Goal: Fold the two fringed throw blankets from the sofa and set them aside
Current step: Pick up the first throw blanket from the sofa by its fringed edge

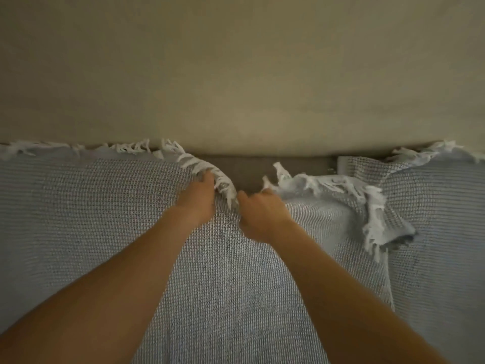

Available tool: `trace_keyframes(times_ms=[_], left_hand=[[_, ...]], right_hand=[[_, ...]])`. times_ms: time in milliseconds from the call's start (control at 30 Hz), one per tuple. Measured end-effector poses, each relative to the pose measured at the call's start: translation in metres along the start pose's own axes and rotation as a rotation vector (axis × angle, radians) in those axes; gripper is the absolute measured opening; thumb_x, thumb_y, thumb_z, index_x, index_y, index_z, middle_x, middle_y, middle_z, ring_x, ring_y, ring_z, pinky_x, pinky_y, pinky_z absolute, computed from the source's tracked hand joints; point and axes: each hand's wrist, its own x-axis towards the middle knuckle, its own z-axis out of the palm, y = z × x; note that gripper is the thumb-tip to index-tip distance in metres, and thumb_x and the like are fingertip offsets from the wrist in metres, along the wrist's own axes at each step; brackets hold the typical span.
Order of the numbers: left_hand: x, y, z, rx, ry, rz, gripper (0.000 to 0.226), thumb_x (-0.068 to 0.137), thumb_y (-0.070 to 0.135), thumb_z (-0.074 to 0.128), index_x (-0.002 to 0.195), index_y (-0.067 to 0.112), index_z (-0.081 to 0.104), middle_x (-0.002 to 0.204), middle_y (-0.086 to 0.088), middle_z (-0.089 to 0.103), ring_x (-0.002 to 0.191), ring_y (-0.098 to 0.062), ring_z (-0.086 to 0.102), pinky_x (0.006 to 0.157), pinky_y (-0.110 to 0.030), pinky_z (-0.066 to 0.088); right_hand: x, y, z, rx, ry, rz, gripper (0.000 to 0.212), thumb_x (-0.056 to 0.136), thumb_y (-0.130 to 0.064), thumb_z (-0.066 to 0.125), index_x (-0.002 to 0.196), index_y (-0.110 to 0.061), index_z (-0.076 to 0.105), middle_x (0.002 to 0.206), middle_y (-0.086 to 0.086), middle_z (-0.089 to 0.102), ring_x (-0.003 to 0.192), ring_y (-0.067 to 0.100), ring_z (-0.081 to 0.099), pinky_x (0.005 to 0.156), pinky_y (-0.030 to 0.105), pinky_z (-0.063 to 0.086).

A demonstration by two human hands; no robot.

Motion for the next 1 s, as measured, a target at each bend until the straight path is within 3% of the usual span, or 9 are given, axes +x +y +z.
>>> trace_keyframes(times_ms=[100,200,367,467,600,667,733,867,1000], left_hand=[[-0.039,0.015,-0.009,0.005,0.061,0.016,0.057,0.098,0.003,0.061,0.144,0.015,0.032,0.125,-0.019,0.063,0.096,-0.039,0.069,0.070,-0.046,0.052],[-0.076,0.028,-0.023,-0.010,0.005,0.110,0.085,0.094,-0.001,0.067,0.157,0.038,0.026,0.151,-0.010,0.047,0.118,-0.036,0.065,0.082,-0.053,0.060],[-0.143,0.045,-0.063,0.258,0.034,0.126,0.020,0.100,0.027,0.065,0.120,0.030,0.070,0.135,-0.005,0.041,0.122,-0.031,0.054,0.100,-0.051,0.050],[-0.191,0.051,-0.084,0.226,-0.020,0.222,0.015,0.094,0.030,0.067,0.107,0.030,0.073,0.126,0.004,0.059,0.122,-0.024,0.057,0.118,-0.052,0.037],[-0.259,0.056,-0.106,0.054,-0.045,0.189,0.026,0.095,0.025,0.065,0.072,0.036,0.058,0.087,0.002,0.069,0.095,-0.030,0.069,0.086,-0.045,0.056],[-0.288,0.059,-0.113,0.053,0.024,0.172,0.037,0.094,0.033,0.070,0.064,0.033,0.050,0.075,0.007,0.059,0.091,-0.029,0.068,0.073,-0.040,0.052],[-0.320,0.065,-0.121,0.099,0.131,0.173,0.037,0.093,0.036,0.072,0.065,0.030,0.048,0.075,0.008,0.055,0.089,-0.027,0.066,0.068,-0.036,0.045],[-0.372,0.075,-0.134,0.142,0.349,0.144,0.033,0.093,0.021,0.065,0.070,0.025,0.042,0.075,0.007,0.053,0.080,-0.028,0.064,0.061,-0.034,0.036],[-0.411,0.078,-0.146,0.136,0.492,0.060,0.018,0.094,0.009,0.059,0.098,0.023,0.049,0.084,0.003,0.056,0.086,-0.035,0.067,0.065,-0.036,0.037]], right_hand=[[-0.036,-0.011,-0.021,0.125,-0.045,-0.020,0.051,0.102,-0.020,0.056,0.145,-0.013,0.030,0.108,0.008,0.072,0.096,0.034,0.072,0.078,0.047,0.054],[-0.071,-0.017,-0.043,0.064,-0.018,-0.080,0.040,0.100,-0.006,0.054,0.136,-0.013,0.038,0.109,0.010,0.071,0.097,0.036,0.071,0.066,0.041,0.042],[-0.128,-0.040,-0.080,0.067,0.127,-0.064,0.045,0.088,0.003,0.063,0.122,-0.018,0.042,0.101,0.004,0.068,0.089,0.033,0.068,0.062,0.039,0.038],[-0.167,-0.064,-0.100,0.098,0.187,0.059,0.049,0.089,0.002,0.066,0.126,-0.018,0.041,0.106,0.004,0.064,0.089,0.034,0.070,0.063,0.039,0.040],[-0.218,-0.084,-0.133,0.056,0.145,0.193,0.019,0.101,-0.022,0.059,0.118,-0.015,0.064,0.115,0.009,0.071,0.105,0.034,0.070,0.074,0.038,0.041],[-0.241,-0.087,-0.147,0.061,0.096,0.196,0.029,0.102,-0.045,0.062,0.107,-0.017,0.067,0.110,0.007,0.071,0.103,0.032,0.069,0.075,0.037,0.043],[-0.267,-0.090,-0.157,0.078,0.080,0.163,0.038,0.098,-0.055,0.064,0.089,-0.019,0.057,0.095,0.005,0.066,0.095,0.031,0.069,0.071,0.036,0.044],[-0.308,-0.092,-0.165,0.215,0.119,0.099,0.042,0.087,-0.040,0.072,0.065,-0.020,0.043,0.066,-0.001,0.051,0.061,0.023,0.055,0.058,0.036,0.044],[-0.338,-0.100,-0.157,0.176,-0.073,0.065,0.031,0.072,-0.040,0.075,0.068,-0.019,0.053,0.069,-0.002,0.058,0.069,0.027,0.066,0.065,0.041,0.060]])
